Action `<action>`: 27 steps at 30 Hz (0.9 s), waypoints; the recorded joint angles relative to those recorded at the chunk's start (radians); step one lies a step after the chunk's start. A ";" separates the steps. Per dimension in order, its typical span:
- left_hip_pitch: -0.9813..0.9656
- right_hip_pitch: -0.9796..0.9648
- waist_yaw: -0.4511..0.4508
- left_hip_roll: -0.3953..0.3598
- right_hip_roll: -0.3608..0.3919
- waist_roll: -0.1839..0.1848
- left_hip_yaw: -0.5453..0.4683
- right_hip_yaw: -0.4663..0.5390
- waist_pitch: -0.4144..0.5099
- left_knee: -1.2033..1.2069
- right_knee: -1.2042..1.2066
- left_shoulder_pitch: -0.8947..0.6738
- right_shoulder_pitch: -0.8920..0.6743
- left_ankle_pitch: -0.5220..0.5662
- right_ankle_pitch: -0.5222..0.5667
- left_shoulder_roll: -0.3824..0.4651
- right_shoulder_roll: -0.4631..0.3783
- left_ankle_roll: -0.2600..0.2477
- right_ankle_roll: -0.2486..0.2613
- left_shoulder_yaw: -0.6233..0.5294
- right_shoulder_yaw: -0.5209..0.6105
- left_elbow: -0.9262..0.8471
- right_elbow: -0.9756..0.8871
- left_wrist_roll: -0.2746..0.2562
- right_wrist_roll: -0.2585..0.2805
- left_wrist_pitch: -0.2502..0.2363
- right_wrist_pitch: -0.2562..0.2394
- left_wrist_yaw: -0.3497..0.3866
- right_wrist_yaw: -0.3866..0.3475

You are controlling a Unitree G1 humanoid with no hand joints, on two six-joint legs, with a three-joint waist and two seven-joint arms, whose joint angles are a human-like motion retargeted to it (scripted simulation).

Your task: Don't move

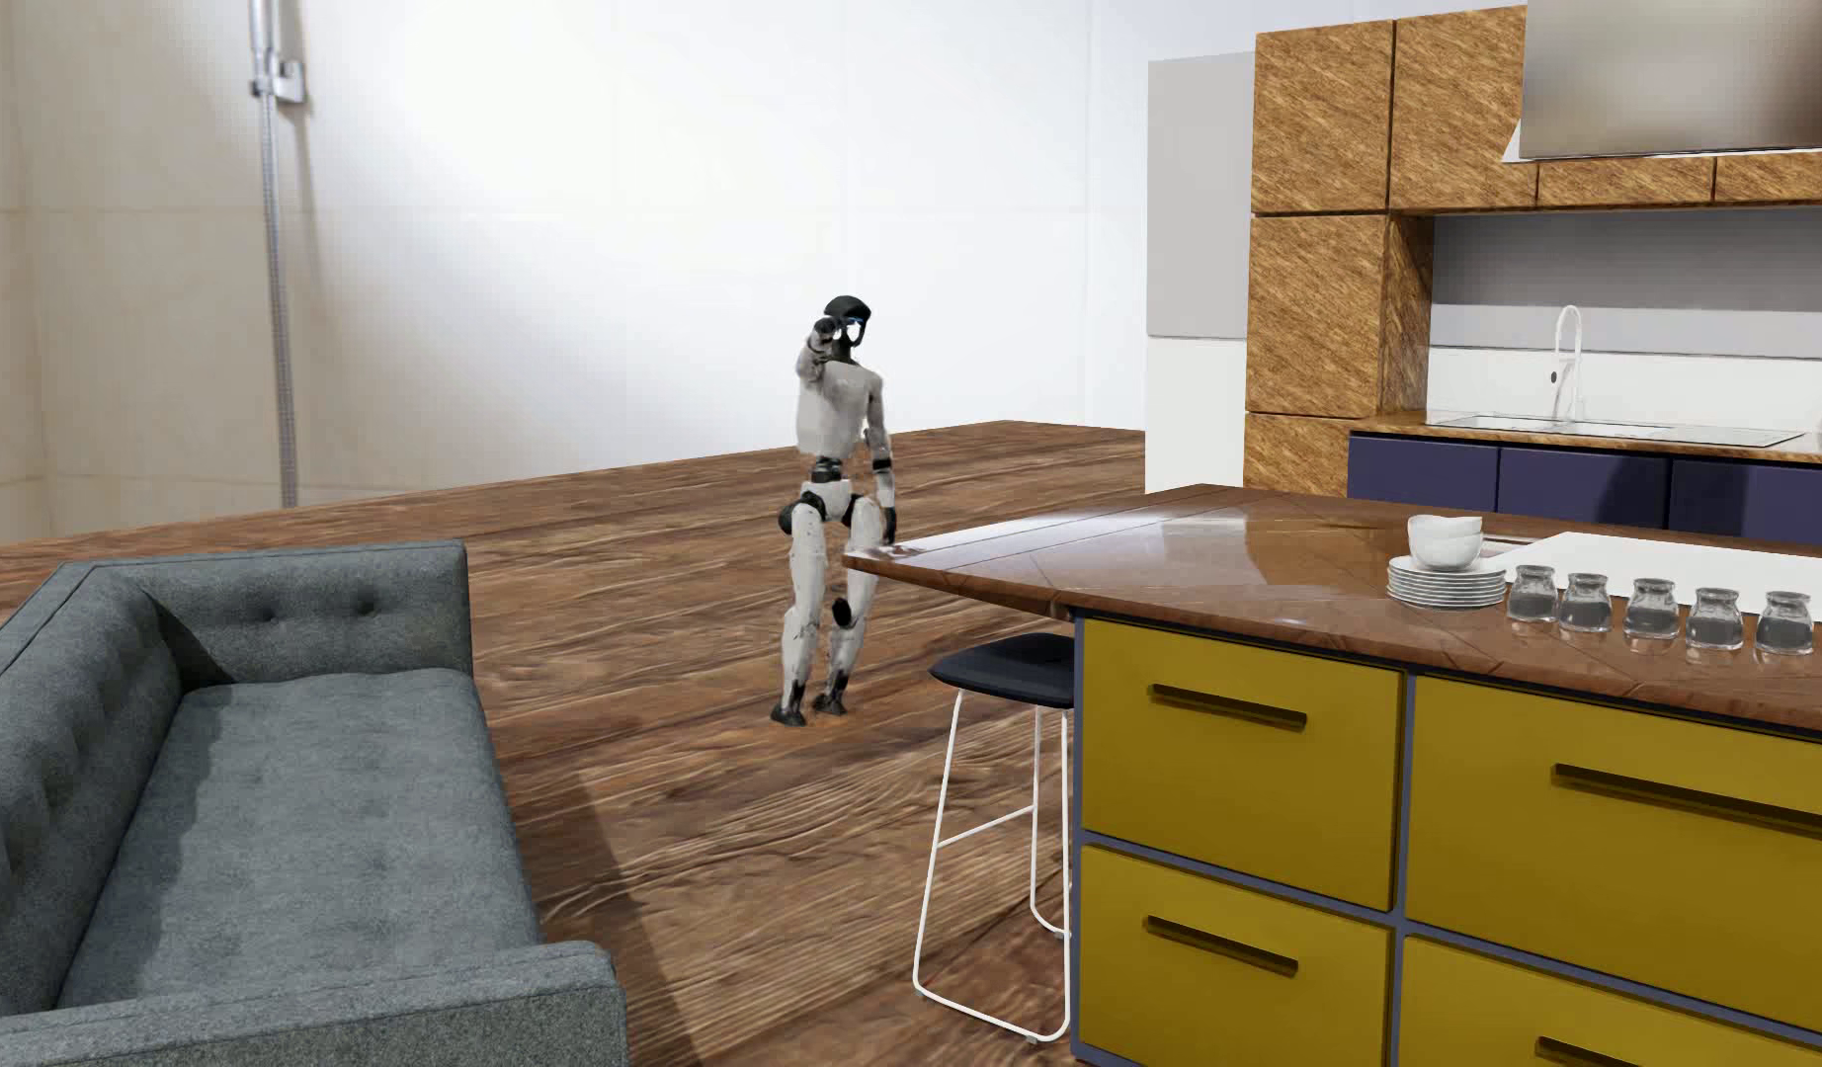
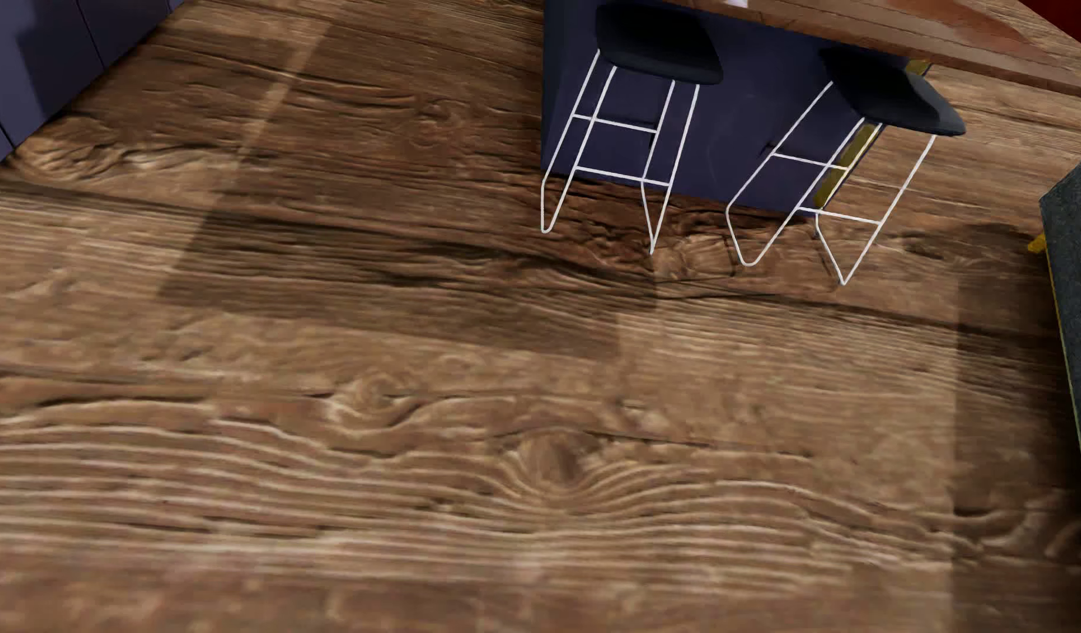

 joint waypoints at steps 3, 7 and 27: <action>-0.002 0.000 -0.067 0.006 0.004 0.018 0.000 0.000 -0.009 0.001 -0.004 0.011 0.135 -0.005 0.013 -0.021 0.051 0.000 0.000 -0.036 0.000 0.008 -0.011 0.000 0.000 0.000 0.000 0.000 0.000; 0.010 0.003 -0.118 0.009 0.004 0.059 0.000 0.000 -0.012 -0.017 -0.004 -0.062 0.462 0.003 0.010 -0.053 0.193 0.000 0.000 -0.139 0.000 0.069 -0.032 0.000 0.000 0.000 0.000 0.000 0.000; 0.004 -0.018 -0.192 -0.019 -0.020 0.229 0.000 0.000 -0.012 -0.028 0.008 -0.088 1.576 0.021 -0.031 -0.184 0.619 0.000 0.000 -0.053 0.000 0.045 -0.371 0.000 0.000 0.000 0.000 0.000 0.000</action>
